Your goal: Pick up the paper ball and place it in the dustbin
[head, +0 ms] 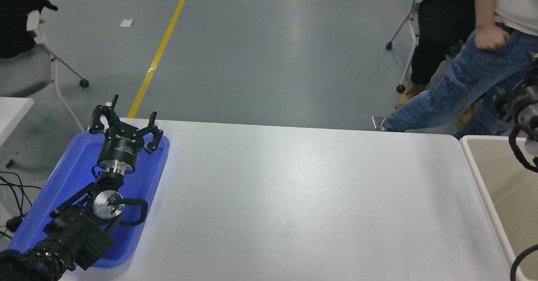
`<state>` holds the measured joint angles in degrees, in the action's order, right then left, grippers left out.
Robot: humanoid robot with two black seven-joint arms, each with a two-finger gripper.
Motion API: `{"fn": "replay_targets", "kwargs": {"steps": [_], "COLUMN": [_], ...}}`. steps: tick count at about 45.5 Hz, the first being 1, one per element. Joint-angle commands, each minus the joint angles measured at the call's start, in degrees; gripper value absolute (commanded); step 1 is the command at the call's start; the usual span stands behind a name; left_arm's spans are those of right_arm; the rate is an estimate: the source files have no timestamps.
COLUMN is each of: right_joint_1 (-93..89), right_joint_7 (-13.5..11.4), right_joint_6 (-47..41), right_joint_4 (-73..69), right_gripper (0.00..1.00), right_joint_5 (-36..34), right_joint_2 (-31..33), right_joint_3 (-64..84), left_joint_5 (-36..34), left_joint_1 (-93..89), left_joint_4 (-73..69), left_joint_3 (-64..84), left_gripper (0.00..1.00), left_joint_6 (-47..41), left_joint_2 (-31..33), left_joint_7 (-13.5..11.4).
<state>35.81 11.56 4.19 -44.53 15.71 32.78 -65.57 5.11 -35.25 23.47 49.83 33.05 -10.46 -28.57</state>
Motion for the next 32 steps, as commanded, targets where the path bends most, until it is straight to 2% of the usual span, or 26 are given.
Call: {"fn": "replay_targets", "kwargs": {"steps": [1,9,21,32], "right_joint_1": [-9.08,-15.59,-21.48,-20.96], "right_joint_7": [6.37,8.13,13.05,13.23], "right_joint_6": [-6.9,-11.04,-14.73,-15.09], "right_joint_4": [-6.27,-6.27,-6.09,-5.56], "right_gripper": [1.0,1.0,1.0,1.0], "right_joint_5": [3.19,3.28,3.45,3.45], "right_joint_2": [-4.56,-8.61,-11.68,-12.39], "right_joint_3": [-14.14,-16.61,-15.64,-12.31], "left_joint_5": [-0.01,-0.01,-0.01,-0.01], "left_joint_1": [0.0,0.0,0.0,0.0], "left_joint_4": [0.0,0.0,0.0,0.0], "left_joint_3": [0.0,0.0,0.0,0.0], "left_gripper": [1.0,1.0,1.0,1.0], "left_joint_6": [0.0,0.0,0.0,0.0], "left_joint_2": [0.0,0.0,0.0,0.0], "left_joint_7": [0.0,0.0,0.0,0.0]}}
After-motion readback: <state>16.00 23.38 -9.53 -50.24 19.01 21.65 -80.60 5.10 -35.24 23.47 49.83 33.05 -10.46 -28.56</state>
